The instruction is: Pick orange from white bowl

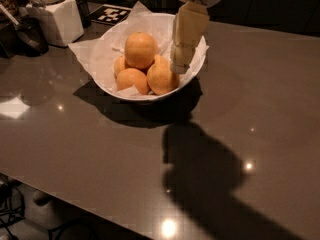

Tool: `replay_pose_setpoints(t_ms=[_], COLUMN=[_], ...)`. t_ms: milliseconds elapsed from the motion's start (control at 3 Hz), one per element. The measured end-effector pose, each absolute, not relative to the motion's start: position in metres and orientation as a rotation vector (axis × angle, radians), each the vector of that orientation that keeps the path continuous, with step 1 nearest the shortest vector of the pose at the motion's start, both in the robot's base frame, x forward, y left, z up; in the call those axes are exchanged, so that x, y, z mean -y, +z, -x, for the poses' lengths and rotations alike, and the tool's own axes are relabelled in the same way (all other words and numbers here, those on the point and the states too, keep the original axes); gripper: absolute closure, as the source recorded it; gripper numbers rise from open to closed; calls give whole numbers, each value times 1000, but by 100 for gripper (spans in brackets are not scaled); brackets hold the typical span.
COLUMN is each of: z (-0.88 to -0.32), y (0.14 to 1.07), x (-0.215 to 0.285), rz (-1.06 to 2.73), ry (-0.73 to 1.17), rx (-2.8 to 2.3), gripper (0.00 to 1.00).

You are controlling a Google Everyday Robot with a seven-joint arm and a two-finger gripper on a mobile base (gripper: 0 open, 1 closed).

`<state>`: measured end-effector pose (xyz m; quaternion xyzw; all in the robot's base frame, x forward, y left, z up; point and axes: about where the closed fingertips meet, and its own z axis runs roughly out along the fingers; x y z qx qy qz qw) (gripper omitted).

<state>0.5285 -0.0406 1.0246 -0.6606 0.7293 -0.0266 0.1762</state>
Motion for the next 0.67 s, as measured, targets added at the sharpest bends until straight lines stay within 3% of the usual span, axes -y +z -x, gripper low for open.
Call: replay_pose_setpoints(t_ms=[667], z=[-551], y=[1024], x=[17], rz=[1818], ry=[24], rx=[-2051], gripper=[0])
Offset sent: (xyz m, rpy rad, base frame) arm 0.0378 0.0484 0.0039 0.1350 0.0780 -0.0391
